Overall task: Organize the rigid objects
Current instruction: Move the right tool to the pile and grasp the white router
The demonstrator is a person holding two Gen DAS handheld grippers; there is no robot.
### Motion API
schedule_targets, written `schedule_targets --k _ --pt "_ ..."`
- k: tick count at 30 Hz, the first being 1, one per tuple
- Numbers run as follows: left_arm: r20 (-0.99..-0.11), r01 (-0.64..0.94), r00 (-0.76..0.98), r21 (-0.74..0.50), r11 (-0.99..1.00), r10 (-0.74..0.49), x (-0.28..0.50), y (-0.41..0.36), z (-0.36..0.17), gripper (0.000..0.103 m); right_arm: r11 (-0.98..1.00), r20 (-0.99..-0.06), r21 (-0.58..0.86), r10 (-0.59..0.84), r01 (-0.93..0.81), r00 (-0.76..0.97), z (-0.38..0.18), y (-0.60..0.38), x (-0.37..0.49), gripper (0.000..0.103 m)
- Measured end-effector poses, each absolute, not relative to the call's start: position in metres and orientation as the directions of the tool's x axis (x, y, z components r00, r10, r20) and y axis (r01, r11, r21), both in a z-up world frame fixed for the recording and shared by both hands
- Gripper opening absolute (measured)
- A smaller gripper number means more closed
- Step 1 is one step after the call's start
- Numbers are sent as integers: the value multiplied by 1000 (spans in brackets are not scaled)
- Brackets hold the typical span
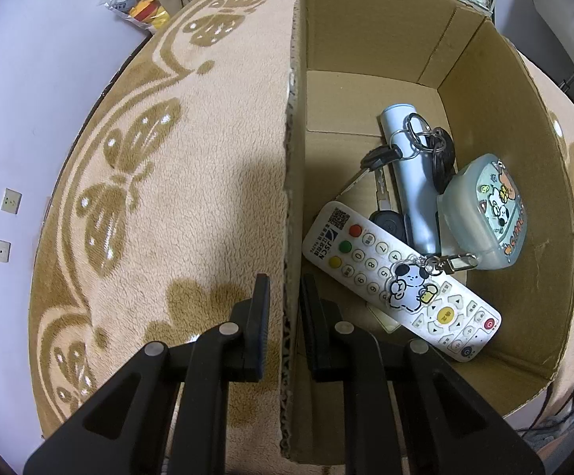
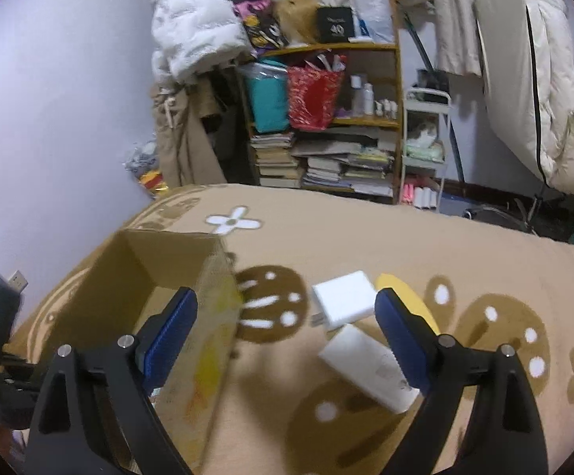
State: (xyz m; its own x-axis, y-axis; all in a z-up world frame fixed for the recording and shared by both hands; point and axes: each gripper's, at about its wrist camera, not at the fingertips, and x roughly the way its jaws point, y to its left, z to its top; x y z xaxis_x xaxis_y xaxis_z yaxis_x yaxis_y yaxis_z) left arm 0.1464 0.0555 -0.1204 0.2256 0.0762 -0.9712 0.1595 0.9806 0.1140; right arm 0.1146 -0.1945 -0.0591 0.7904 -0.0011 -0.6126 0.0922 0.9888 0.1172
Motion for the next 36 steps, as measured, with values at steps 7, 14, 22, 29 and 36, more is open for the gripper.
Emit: schedule_targets --k 7,14,22,29,36 --pt "-973 156 220 102 983 66 148 57 -121 15 985 -654 146 25 94 756 -85 -231 134 96" --pt "-973 159 222 107 981 70 148 56 -122 15 987 -701 139 38 85 712 -108 -245 151 96" --pt "-972 161 224 113 980 75 147 56 -121 15 993 -760 104 39 61 649 -133 -247 164 96" --pt "-971 164 225 115 980 76 147 55 -121 15 985 -792 133 41 106 609 -155 -255 165 87" --pt "-972 164 224 115 980 76 147 55 -121 15 988 -812 116 33 105 583 -167 -259 168 87"
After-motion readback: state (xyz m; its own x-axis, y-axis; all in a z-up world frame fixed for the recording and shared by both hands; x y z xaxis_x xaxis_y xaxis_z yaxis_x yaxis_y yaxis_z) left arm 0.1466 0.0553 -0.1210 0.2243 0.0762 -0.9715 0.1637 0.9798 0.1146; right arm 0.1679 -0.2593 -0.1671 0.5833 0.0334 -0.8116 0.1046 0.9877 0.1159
